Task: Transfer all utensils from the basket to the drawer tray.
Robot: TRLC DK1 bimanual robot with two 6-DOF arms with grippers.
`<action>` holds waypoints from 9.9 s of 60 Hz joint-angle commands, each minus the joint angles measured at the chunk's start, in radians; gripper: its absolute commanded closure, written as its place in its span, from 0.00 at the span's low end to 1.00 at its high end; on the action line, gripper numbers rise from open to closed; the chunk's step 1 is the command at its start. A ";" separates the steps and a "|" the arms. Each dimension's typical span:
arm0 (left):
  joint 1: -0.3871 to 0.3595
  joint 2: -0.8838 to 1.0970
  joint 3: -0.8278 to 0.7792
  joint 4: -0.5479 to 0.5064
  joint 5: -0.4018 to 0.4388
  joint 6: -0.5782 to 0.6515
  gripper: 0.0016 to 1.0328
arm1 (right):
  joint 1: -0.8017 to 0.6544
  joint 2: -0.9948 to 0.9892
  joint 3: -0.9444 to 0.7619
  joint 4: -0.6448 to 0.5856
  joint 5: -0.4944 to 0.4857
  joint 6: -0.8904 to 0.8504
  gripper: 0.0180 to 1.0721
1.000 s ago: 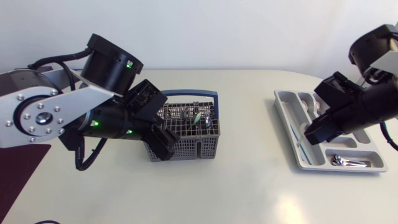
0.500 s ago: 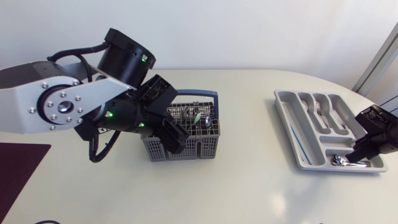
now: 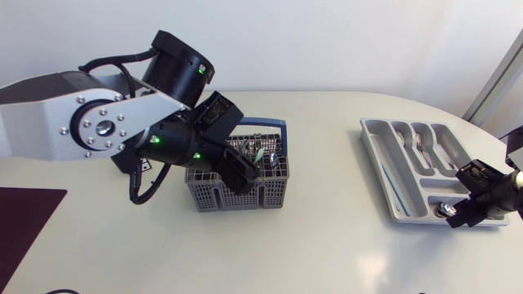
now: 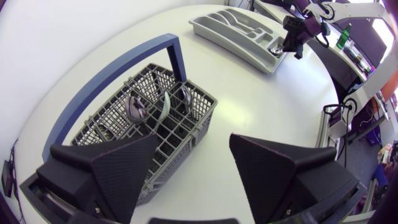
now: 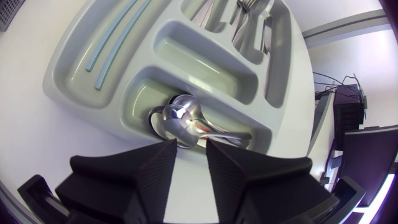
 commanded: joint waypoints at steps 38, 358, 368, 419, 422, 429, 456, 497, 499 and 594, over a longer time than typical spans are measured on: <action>-0.008 0.249 0.207 0.022 0.014 -0.171 0.44 | -0.015 -0.145 0.070 -0.171 -0.198 0.147 0.06; 0.007 -0.110 0.105 -0.024 0.293 -0.100 0.97 | 1.011 -0.386 0.080 -0.038 -0.558 0.544 0.11; -0.021 -0.103 0.104 -0.069 0.376 -0.062 0.97 | 1.007 -0.385 0.073 -0.016 -0.647 0.523 0.19; -0.076 -0.101 0.079 -0.192 0.520 0.050 0.97 | 1.090 -0.409 0.028 -0.147 -0.870 0.409 0.91; -0.076 -0.101 0.081 -0.199 0.524 0.056 0.97 | 1.090 -0.411 0.027 -0.148 -0.870 0.409 0.95; -0.076 -0.100 0.082 -0.208 0.530 0.061 0.97 | 1.090 -0.412 0.027 -0.159 -0.870 0.408 0.95; -0.053 -0.095 0.101 -0.185 0.531 0.052 0.92 | 1.094 -0.420 0.002 -0.174 -0.847 0.409 0.95; 0.036 -0.084 0.133 0.022 0.293 -0.111 0.05 | 0.783 -0.425 -0.036 -0.196 -0.629 0.293 0.95; 0.039 -0.083 0.133 0.020 0.269 -0.109 0.05 | 0.728 -0.428 -0.035 -0.194 -0.621 0.267 0.95; -0.079 0.107 0.107 0.009 -0.018 -0.076 0.05 | -0.320 -0.063 -0.182 0.387 -0.442 -0.569 0.07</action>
